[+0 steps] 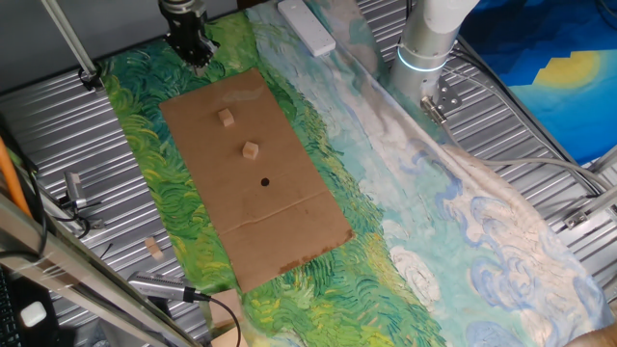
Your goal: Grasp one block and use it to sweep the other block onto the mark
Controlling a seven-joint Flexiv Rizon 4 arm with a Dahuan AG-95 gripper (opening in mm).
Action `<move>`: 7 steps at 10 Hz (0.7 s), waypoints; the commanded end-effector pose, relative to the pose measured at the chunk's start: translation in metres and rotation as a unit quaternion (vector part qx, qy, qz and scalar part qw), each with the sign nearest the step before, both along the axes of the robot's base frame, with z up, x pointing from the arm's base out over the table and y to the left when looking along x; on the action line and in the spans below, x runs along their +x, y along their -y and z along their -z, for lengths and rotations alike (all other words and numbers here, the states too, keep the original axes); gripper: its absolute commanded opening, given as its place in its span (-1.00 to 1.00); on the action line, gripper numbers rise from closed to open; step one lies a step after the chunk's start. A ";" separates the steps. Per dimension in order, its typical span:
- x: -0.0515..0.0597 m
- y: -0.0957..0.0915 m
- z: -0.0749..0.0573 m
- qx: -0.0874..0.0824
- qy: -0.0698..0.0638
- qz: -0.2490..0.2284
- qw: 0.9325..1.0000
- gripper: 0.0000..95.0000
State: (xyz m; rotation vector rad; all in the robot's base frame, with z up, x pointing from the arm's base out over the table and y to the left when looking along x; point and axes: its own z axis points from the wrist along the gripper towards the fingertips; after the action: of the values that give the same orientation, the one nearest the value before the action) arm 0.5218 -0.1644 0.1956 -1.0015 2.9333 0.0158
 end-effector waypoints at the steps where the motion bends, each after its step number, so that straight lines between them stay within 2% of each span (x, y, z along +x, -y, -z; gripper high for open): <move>1: 0.000 0.000 0.000 -0.002 0.000 0.006 1.000 -1.00; 7: 0.000 0.000 0.000 -0.008 0.000 -0.017 1.000 -1.00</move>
State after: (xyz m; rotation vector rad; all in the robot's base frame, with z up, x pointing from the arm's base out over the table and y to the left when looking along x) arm 0.5216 -0.1645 0.1957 -1.0507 2.9222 -0.0070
